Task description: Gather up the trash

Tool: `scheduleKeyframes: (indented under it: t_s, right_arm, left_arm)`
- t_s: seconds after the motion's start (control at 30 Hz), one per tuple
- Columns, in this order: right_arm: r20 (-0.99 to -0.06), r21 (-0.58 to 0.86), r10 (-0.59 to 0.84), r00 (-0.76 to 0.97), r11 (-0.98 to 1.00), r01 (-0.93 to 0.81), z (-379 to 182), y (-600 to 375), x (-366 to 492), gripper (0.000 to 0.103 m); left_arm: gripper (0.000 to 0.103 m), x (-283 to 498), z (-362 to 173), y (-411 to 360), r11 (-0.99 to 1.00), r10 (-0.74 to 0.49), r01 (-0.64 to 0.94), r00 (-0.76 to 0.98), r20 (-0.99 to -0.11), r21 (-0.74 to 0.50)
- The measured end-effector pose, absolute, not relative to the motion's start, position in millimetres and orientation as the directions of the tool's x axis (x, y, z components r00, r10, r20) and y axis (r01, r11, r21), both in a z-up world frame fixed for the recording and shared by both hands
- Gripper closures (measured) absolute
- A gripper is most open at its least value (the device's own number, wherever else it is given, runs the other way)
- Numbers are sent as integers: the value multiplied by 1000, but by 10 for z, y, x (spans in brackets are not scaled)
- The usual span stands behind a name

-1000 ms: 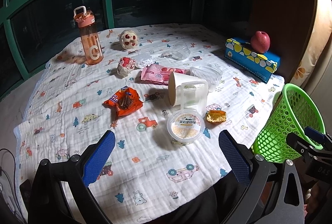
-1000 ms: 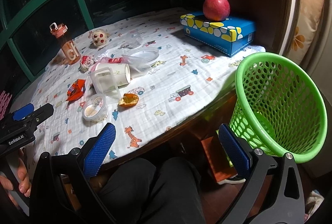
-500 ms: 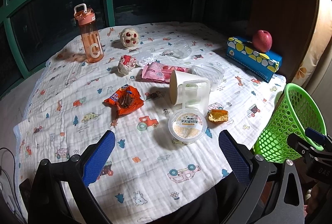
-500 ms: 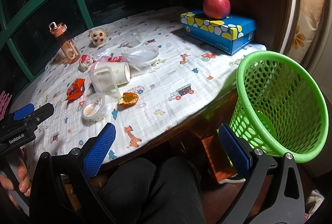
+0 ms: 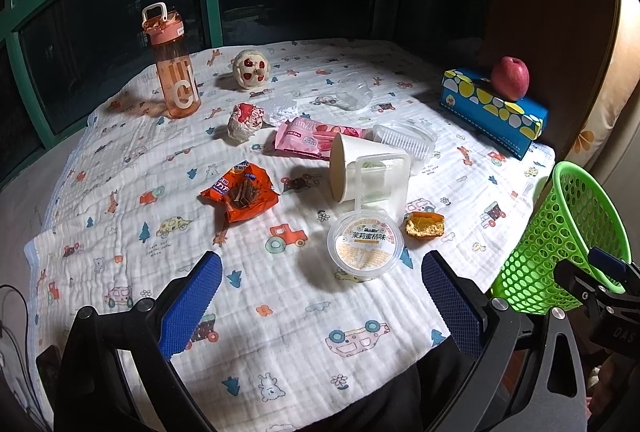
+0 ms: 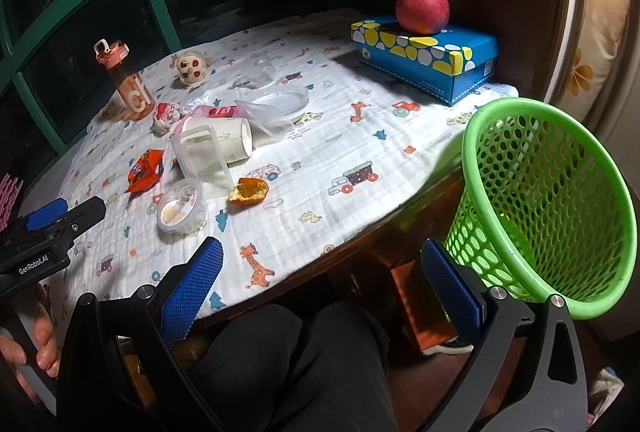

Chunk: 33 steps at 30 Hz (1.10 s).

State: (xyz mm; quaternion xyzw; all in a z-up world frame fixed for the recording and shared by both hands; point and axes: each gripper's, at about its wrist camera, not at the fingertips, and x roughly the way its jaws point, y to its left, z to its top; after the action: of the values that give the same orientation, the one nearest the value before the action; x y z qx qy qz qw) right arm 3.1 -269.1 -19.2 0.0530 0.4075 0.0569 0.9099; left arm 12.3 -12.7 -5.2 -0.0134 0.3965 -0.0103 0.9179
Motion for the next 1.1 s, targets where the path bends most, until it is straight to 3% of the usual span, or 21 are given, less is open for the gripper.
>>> scheduleKeyframes:
  t_s: [0.57, 1.1]
  right_arm:
    - [-753, 146, 171, 635, 985, -92, -238, -2600, 284, 5]
    - [-748, 129, 245, 617, 965, -227, -232, -2043, 684, 5]
  left_arm:
    - [6, 346, -49, -33, 999, -14, -16, 662, -749, -34]
    - [6, 521, -57, 351, 996, 37, -87, 643, -765, -25]
